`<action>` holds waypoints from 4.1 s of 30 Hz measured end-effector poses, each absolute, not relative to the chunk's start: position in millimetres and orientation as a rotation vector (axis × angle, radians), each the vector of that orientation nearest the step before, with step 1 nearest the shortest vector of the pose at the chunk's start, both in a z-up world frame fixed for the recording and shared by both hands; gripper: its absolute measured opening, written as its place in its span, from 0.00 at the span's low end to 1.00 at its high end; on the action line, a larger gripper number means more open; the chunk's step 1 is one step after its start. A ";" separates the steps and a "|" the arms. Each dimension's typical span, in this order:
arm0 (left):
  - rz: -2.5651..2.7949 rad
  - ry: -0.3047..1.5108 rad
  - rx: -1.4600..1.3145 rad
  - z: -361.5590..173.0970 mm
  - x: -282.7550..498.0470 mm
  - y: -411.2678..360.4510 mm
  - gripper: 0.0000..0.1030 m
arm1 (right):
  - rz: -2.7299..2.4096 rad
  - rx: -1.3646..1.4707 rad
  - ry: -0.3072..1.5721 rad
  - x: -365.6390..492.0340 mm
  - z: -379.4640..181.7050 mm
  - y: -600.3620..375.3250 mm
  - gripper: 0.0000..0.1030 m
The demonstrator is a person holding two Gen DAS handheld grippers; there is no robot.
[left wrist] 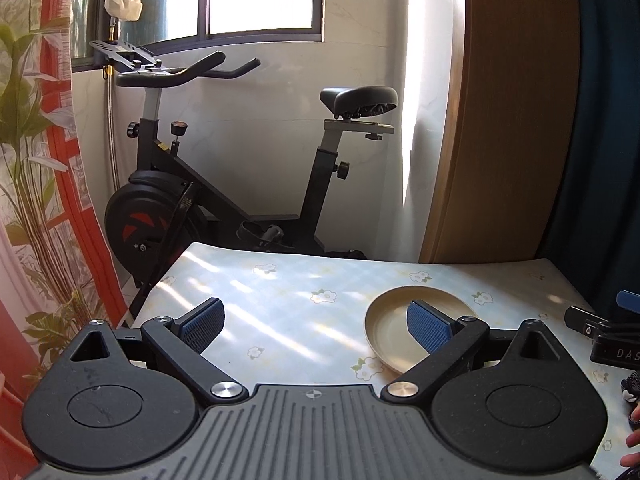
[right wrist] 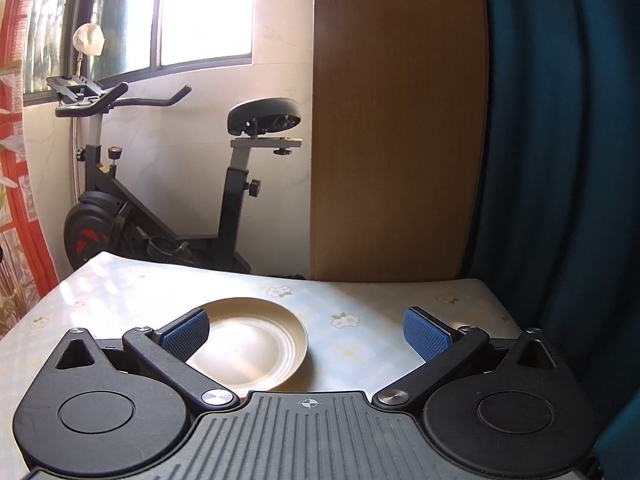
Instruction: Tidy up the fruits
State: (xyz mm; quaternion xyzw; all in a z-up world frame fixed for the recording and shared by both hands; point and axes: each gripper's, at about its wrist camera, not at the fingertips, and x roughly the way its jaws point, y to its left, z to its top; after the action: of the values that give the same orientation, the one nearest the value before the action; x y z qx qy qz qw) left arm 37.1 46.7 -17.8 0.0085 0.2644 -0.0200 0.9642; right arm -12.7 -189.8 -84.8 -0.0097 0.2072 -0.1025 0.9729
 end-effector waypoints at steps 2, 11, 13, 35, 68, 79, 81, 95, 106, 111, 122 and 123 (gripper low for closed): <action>-0.049 0.536 0.027 -24.3 42.2 46.6 0.96 | -0.201 -0.014 0.427 -6.3 -94.8 -188.4 1.00; -0.094 0.591 0.017 -51.3 63.4 57.3 0.96 | -0.090 -0.025 0.483 19.0 -130.1 -168.4 1.00; -0.089 0.604 0.037 -58.5 67.4 58.8 0.96 | -0.069 -0.024 0.501 23.1 -134.5 -165.2 1.00; -0.112 0.707 0.027 -105.5 66.4 61.9 0.93 | -0.092 0.081 0.653 5.2 -172.9 -196.9 0.93; -0.282 0.888 -0.033 -145.9 34.0 41.5 0.55 | -0.024 0.265 0.813 36.5 -204.7 -227.6 0.44; -0.299 1.017 -0.119 -171.3 36.2 47.9 0.55 | -0.025 0.284 0.808 36.4 -206.3 -226.8 0.41; -0.309 1.037 -0.129 -175.8 36.9 47.3 0.55 | -0.026 0.284 0.808 36.3 -206.5 -226.3 0.41; -0.302 1.092 -0.159 -198.0 48.1 47.6 0.48 | -0.027 0.342 0.825 40.6 -211.3 -231.8 0.42; -0.243 0.928 -0.060 -163.0 42.1 49.4 0.48 | -0.050 0.330 0.791 36.0 -204.9 -236.9 0.41; -0.233 0.865 -0.005 -144.7 50.2 44.5 0.48 | -0.038 0.295 0.775 38.8 -196.5 -239.4 0.41; -0.288 0.789 0.021 -102.1 96.8 36.2 0.48 | 0.045 0.168 0.753 73.9 -167.9 -246.5 0.41; -0.296 0.781 0.033 -100.3 103.6 32.3 0.48 | 0.056 0.147 0.749 80.6 -164.9 -245.5 0.41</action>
State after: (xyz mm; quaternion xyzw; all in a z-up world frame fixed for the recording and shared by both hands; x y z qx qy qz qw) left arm 103.6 32.3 -100.3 0.0159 0.3792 -0.1438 0.9139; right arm 80.6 -245.5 -164.9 0.0718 0.3655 0.0271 0.9276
